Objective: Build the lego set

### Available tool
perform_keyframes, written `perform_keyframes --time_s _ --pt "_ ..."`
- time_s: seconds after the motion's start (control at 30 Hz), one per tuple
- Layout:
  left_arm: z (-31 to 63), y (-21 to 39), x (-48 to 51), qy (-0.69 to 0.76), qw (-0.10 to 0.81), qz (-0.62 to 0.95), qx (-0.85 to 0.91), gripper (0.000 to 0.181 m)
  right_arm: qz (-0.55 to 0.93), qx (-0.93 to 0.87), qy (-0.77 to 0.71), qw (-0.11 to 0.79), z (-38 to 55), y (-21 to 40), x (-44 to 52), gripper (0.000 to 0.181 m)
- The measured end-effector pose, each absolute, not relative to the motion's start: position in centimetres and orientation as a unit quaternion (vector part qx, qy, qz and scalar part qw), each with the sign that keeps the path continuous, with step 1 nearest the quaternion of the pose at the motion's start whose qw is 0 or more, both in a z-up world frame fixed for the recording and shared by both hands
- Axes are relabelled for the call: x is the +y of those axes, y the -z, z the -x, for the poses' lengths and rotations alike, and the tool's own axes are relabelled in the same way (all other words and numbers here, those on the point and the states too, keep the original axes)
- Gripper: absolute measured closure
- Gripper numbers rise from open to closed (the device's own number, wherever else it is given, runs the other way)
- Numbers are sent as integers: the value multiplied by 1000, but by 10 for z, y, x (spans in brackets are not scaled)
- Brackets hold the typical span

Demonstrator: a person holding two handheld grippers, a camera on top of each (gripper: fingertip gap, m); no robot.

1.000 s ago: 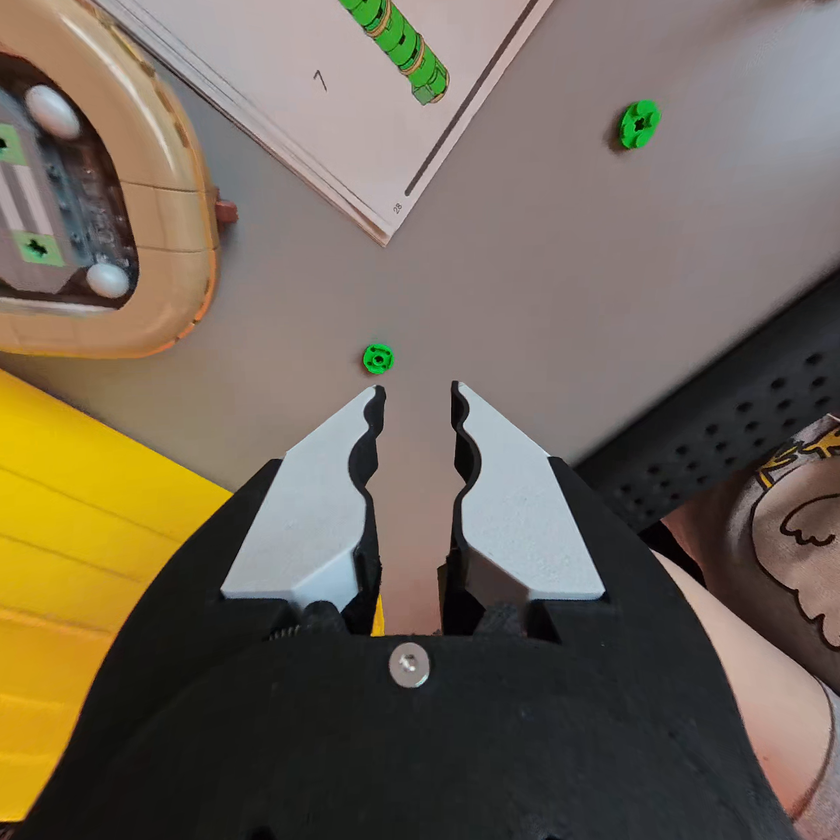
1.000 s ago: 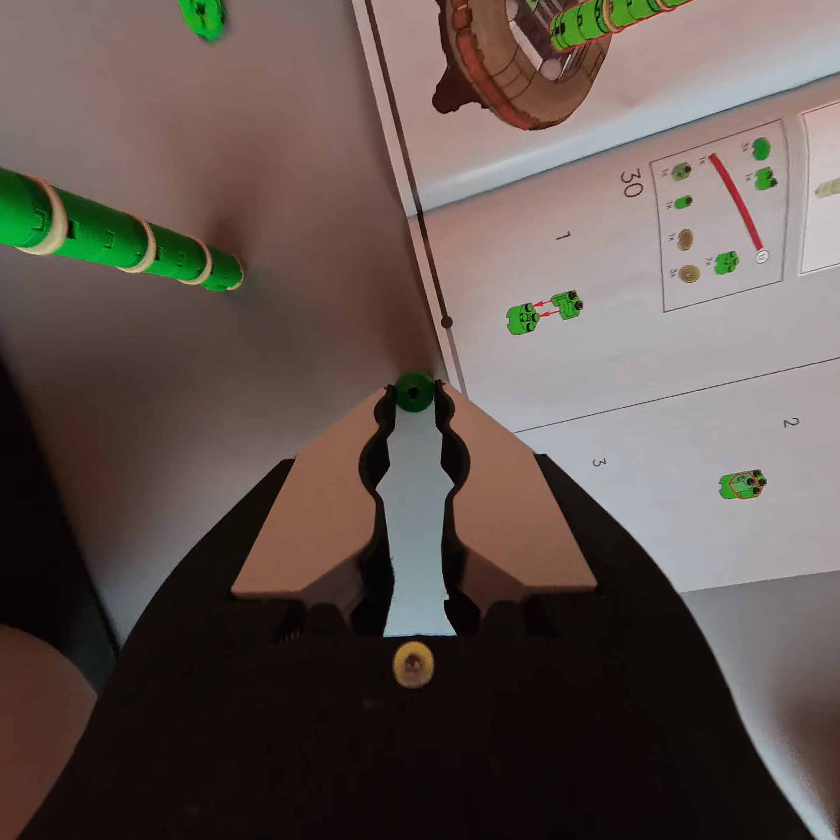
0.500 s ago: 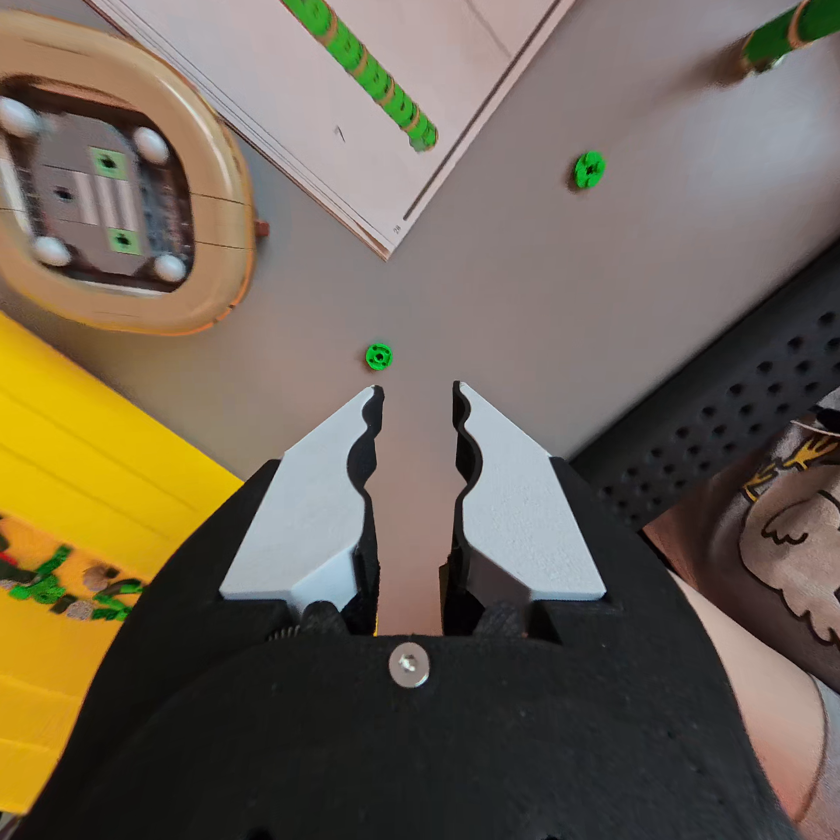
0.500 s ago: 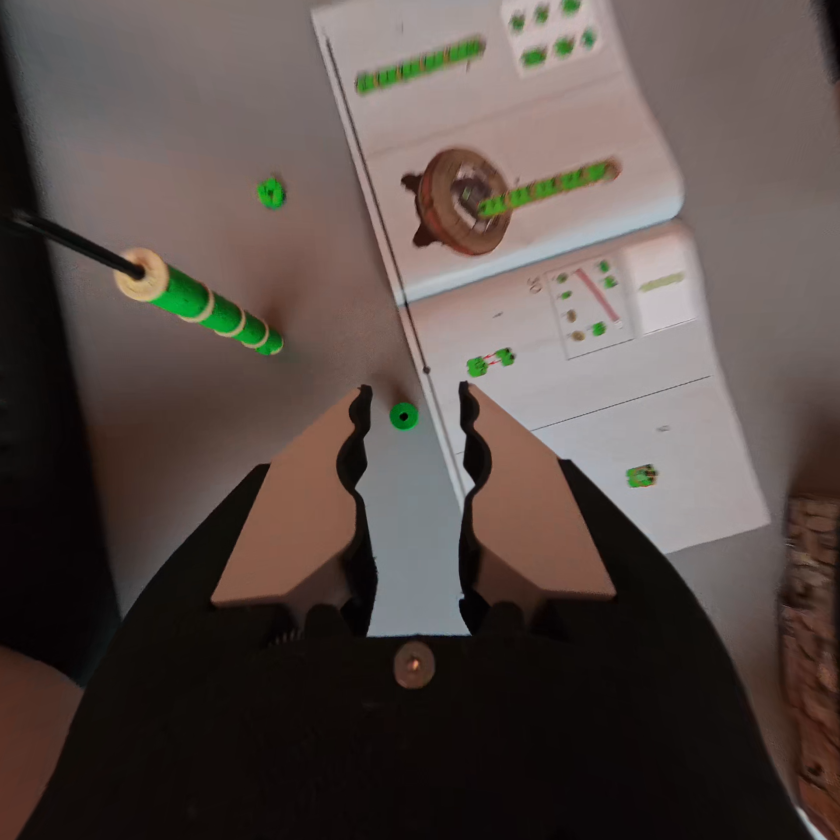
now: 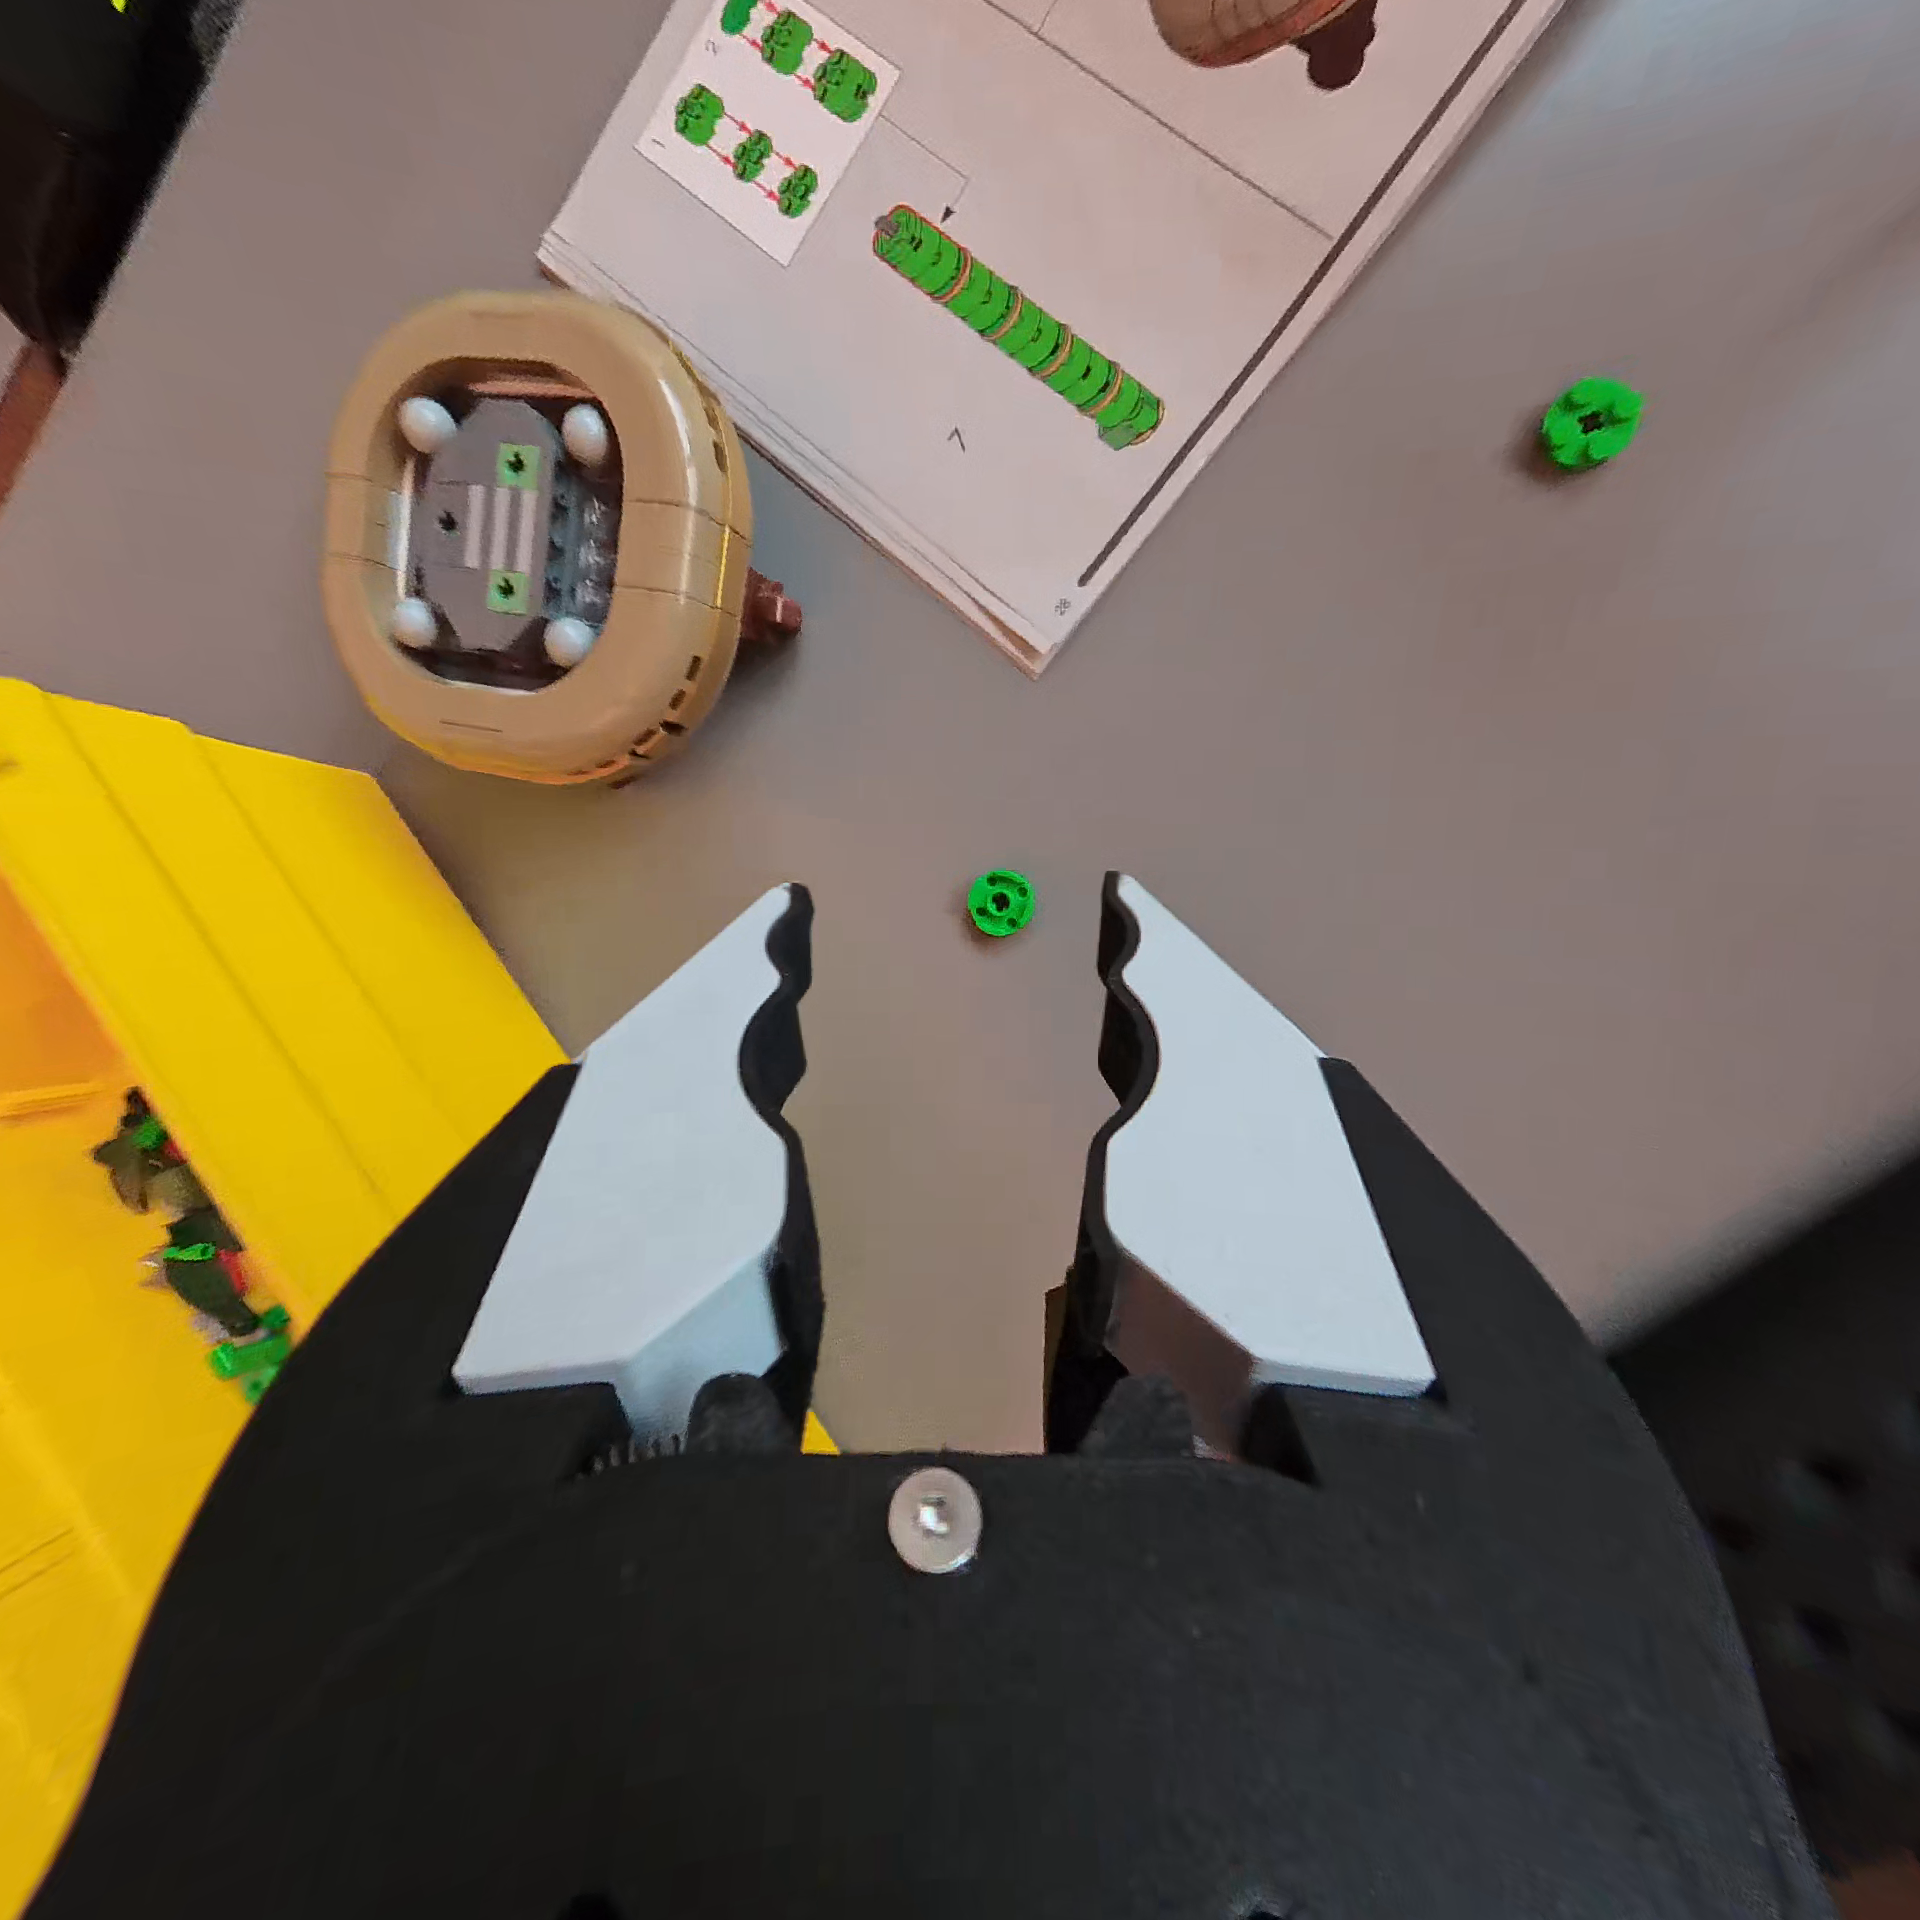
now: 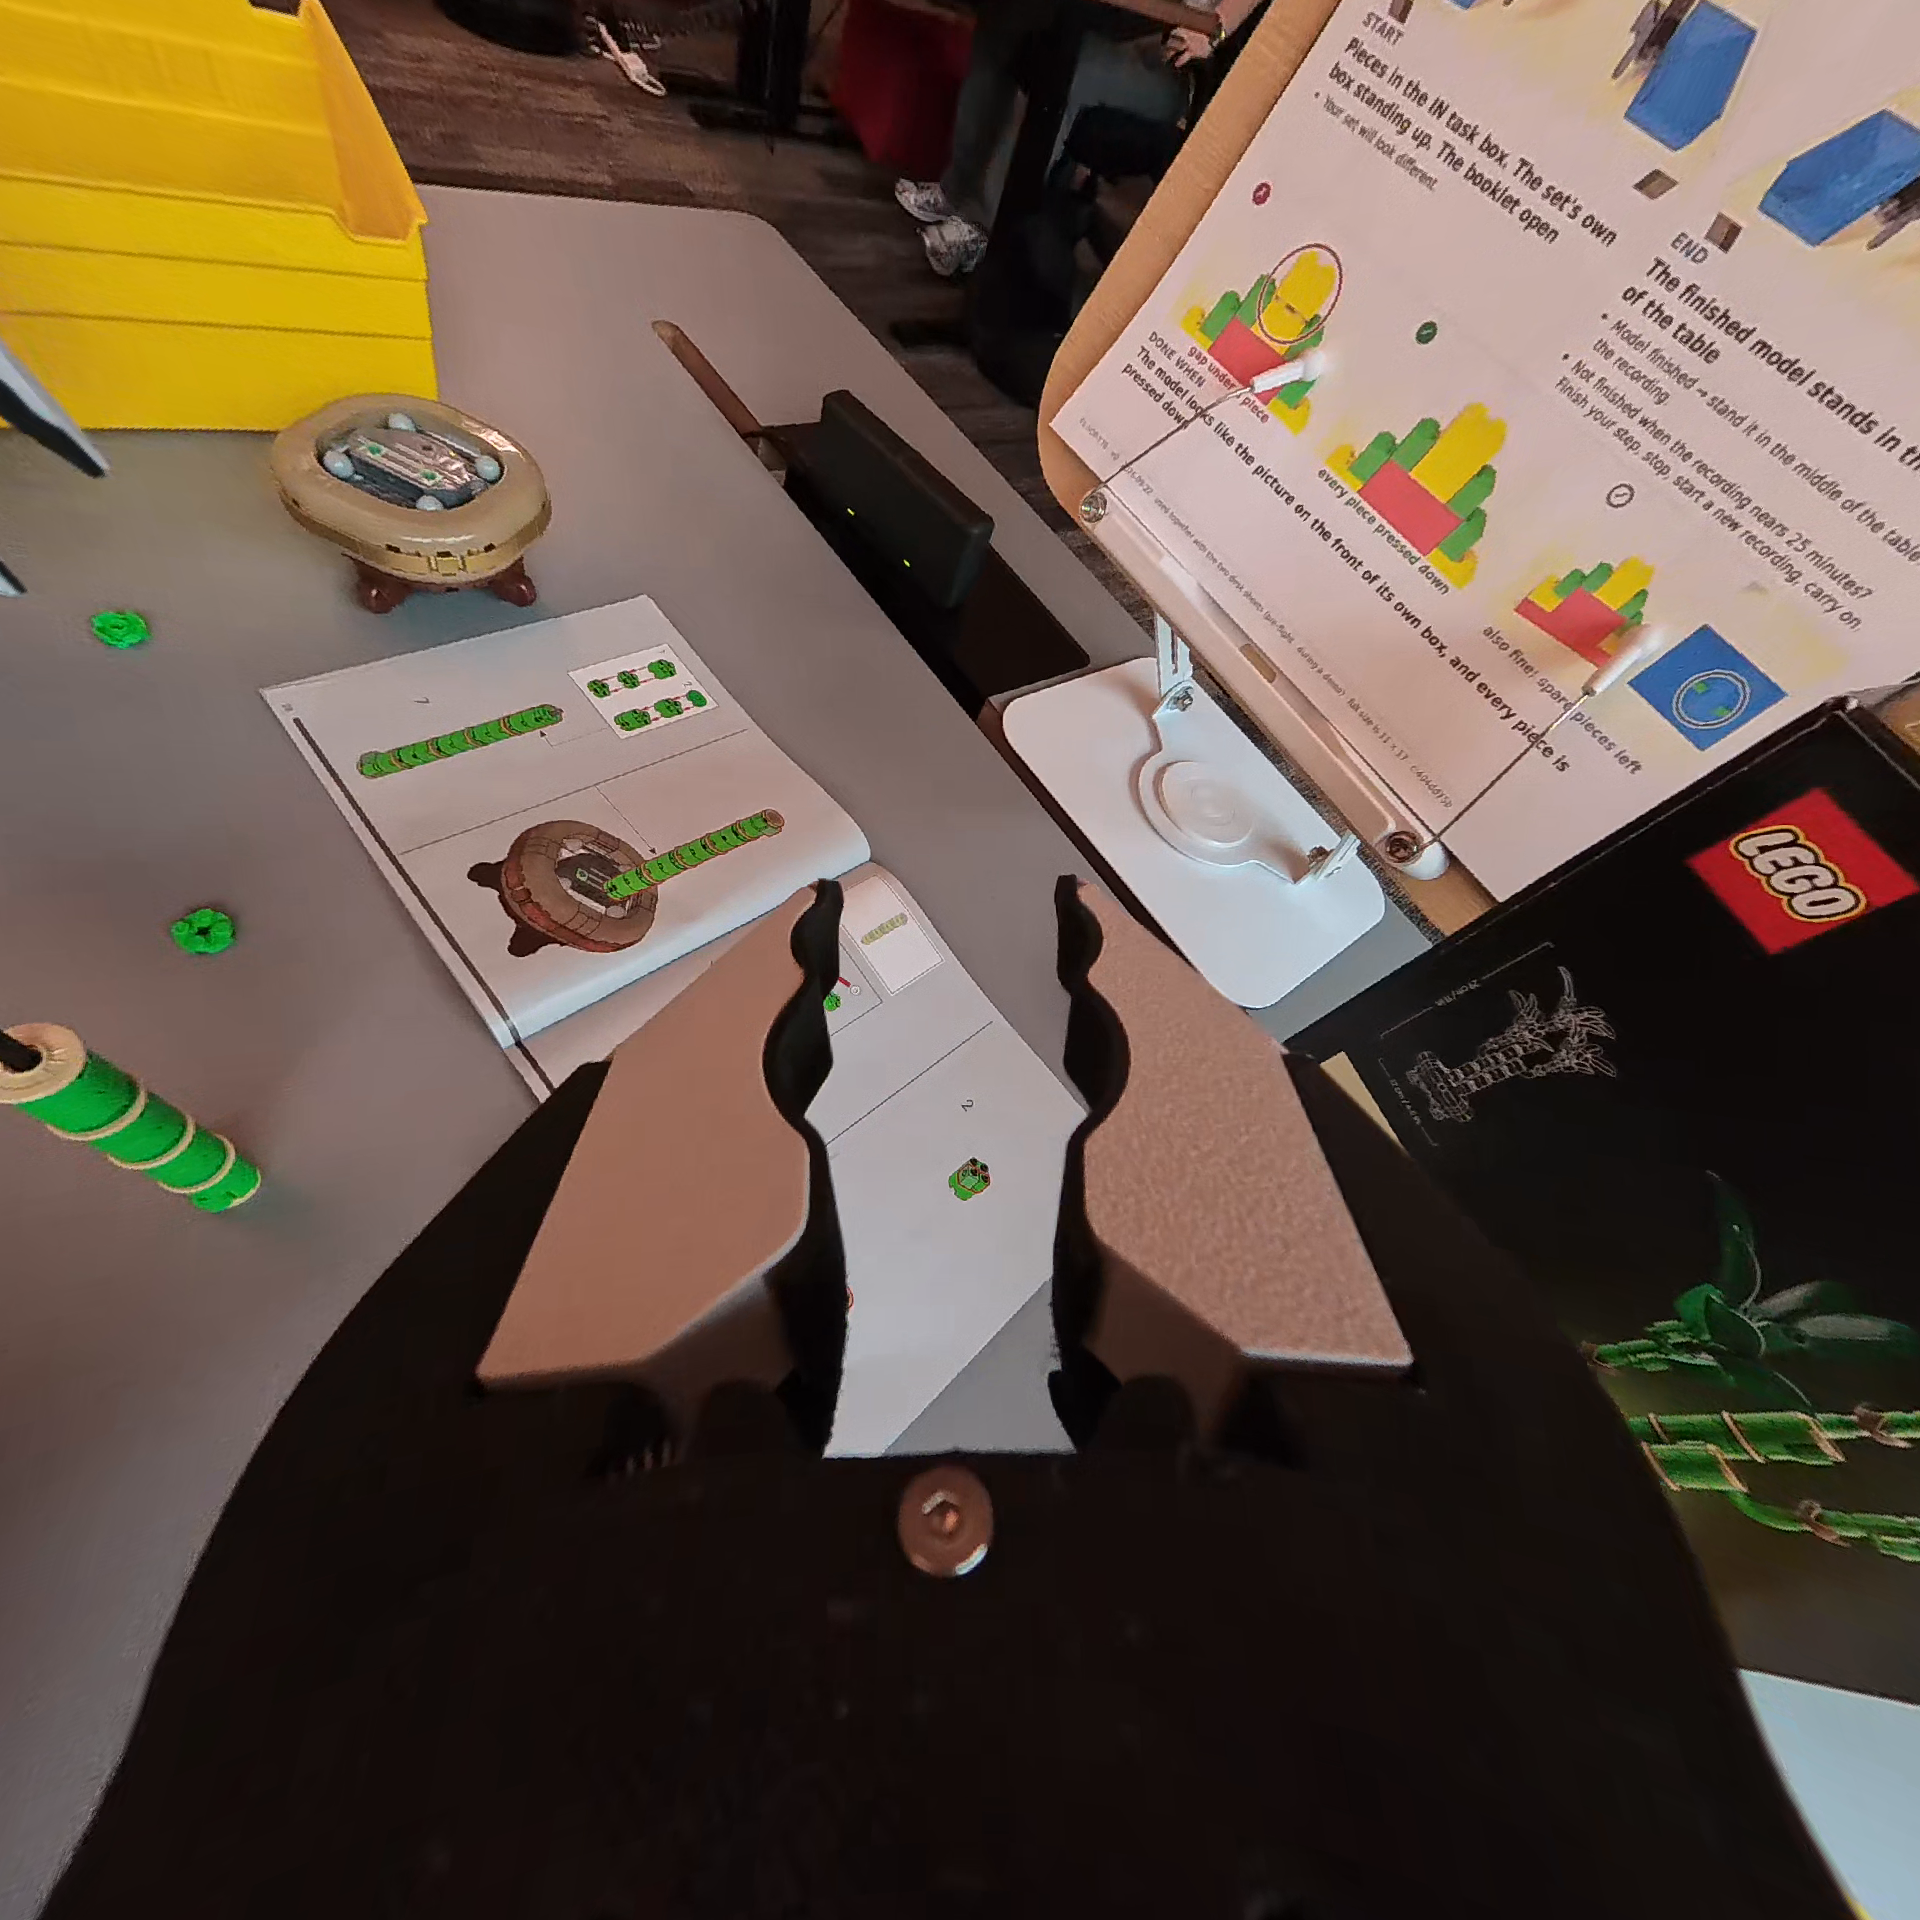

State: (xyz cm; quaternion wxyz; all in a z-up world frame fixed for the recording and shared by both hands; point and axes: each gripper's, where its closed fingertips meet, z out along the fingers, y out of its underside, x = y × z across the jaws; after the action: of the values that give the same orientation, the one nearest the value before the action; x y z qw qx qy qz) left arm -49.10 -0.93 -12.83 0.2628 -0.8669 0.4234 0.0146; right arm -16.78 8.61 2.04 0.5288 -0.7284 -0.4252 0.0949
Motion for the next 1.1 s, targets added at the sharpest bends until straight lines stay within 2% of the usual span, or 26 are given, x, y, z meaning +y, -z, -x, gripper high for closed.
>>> perform_keyframes --time_s 0.1,0.4,0.57,0.7,0.83,1.1 --pt "500 140 -9 -23 265 864 427 138 715 -435 -83 541 168 -23 86 147" --pt "495 164 -14 18 246 863 441 142 698 -456 -82 545 178 -24 81 153" --pt "497 172 -8 11 226 864 450 153 701 -465 -79 535 180 -20 80 154" --pt "497 173 -10 36 218 873 434 151 696 -476 -64 534 180 -17 80 157" --pt "492 175 -16 80 209 878 422 166 700 -478 -60 527 180 -14 80 157" --pt "494 167 -9 107 270 893 343 167 676 -484 -56 553 192 -39 68 158"
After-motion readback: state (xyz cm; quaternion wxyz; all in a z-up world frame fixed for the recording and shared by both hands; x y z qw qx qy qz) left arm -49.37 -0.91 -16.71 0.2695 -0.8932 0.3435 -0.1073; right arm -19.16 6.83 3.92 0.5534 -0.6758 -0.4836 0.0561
